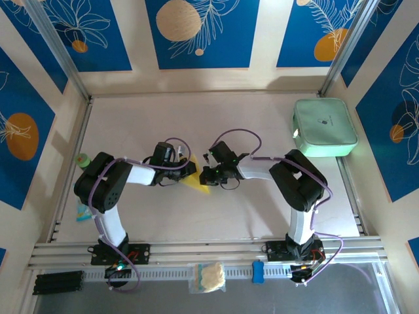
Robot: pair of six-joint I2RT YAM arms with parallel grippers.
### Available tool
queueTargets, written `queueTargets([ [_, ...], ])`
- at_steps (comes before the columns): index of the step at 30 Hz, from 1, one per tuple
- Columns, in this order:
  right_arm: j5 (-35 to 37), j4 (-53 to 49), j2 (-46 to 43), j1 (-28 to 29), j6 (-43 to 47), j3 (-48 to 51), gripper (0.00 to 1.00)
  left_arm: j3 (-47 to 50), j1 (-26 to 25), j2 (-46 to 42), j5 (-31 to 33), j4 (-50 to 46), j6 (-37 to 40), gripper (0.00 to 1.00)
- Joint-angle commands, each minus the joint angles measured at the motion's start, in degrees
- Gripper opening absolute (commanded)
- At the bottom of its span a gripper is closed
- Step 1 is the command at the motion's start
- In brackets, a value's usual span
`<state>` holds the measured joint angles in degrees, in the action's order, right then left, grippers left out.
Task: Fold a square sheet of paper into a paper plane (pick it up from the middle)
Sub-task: Fourth fold the wing at the center of the table.
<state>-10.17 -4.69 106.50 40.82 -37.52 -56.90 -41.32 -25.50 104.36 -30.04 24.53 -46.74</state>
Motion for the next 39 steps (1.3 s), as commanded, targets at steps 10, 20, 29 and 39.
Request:
queueTargets([
  [10, 3.54, -5.47, 2.40, 0.06, 0.48, -0.14, 0.03, -2.87, 0.62, -2.21, -0.32, -5.95, 0.40, 0.18],
  [20, 4.41, -7.66, 3.18, 0.05, 0.46, -0.04, 0.03, 0.01, -0.75, -6.37, -2.34, -5.89, 3.22, 0.19],
  [29, 4.41, -8.63, 3.85, 0.05, 0.56, -0.93, 0.03, -1.04, -2.49, -3.48, -0.55, -9.77, 4.11, 0.14],
  [39, 5.26, -10.36, 4.58, 0.05, 1.06, -1.28, 0.03, -3.08, -2.72, -0.40, 1.39, -12.07, 4.88, 0.14],
])
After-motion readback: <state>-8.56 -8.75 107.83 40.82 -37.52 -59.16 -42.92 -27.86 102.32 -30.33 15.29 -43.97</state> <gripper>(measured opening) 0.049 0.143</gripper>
